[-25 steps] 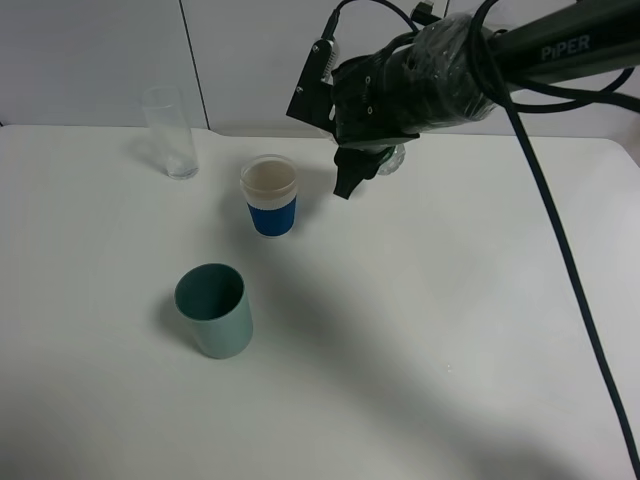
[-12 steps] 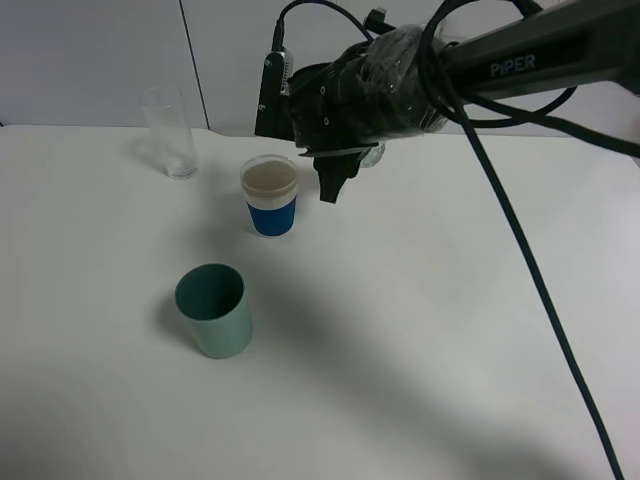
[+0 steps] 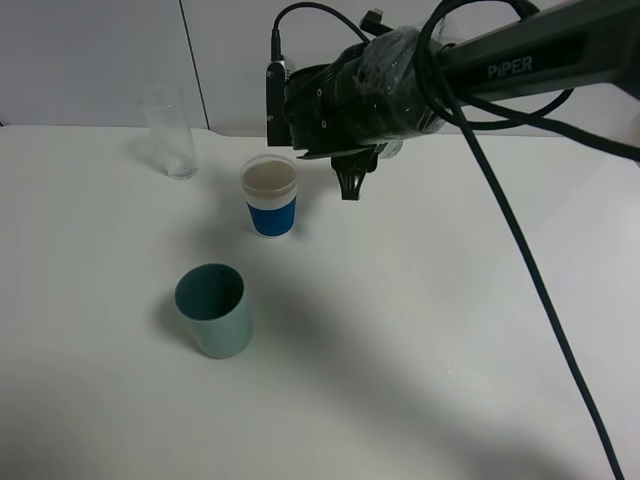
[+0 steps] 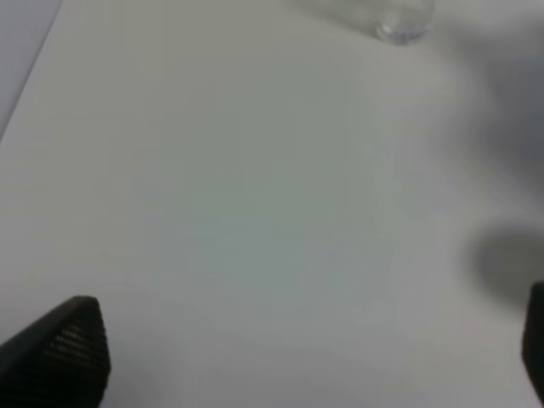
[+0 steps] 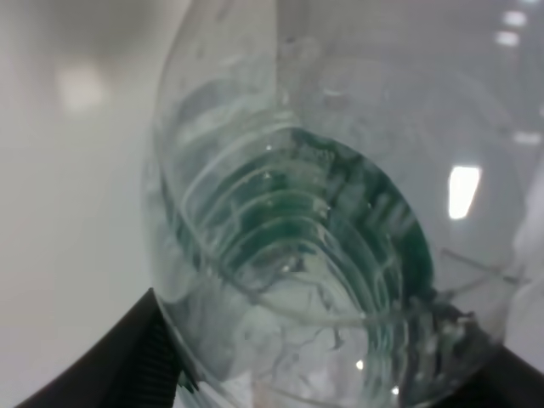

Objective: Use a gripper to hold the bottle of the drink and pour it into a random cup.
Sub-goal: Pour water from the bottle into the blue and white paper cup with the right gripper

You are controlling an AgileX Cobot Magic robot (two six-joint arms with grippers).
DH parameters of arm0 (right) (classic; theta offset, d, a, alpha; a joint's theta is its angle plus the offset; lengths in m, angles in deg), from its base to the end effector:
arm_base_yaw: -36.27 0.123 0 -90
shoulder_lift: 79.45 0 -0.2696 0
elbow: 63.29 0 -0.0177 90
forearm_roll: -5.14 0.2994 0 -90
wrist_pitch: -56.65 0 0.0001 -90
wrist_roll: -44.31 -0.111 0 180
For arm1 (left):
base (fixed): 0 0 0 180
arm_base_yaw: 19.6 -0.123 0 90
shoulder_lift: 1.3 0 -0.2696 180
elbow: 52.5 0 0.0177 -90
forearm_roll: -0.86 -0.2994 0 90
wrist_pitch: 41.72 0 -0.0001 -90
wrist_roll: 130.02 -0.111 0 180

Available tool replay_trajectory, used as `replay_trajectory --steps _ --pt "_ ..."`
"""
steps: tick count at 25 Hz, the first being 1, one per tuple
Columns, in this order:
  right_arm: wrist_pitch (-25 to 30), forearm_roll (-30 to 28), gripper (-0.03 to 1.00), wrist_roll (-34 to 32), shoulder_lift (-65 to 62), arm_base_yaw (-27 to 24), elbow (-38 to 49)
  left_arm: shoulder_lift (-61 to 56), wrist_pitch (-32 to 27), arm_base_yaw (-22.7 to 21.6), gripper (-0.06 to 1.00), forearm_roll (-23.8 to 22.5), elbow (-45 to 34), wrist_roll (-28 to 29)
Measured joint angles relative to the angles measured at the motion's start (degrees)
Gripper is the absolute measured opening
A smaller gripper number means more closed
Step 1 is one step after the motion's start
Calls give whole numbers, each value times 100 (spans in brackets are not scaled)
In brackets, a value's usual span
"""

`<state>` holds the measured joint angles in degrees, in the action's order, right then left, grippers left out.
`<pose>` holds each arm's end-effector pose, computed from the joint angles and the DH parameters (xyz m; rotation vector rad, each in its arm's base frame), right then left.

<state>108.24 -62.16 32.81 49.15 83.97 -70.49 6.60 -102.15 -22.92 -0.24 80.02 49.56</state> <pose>0.3786 0.2967 0.1283 -1.5088 1.8641 -0.9977 0.0689 0.0059 0.2963 -0.0522 2.0210 0.0643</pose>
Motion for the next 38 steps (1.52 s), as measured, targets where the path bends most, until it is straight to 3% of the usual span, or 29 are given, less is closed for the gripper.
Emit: replay_trajectory --steps 12,38 --pt "209 -629 53 252 0 170 0 0 0 0 98 0 0 0" --pt "287 -1061 53 846 18 186 -114 0 0 0 98 0 0 0"
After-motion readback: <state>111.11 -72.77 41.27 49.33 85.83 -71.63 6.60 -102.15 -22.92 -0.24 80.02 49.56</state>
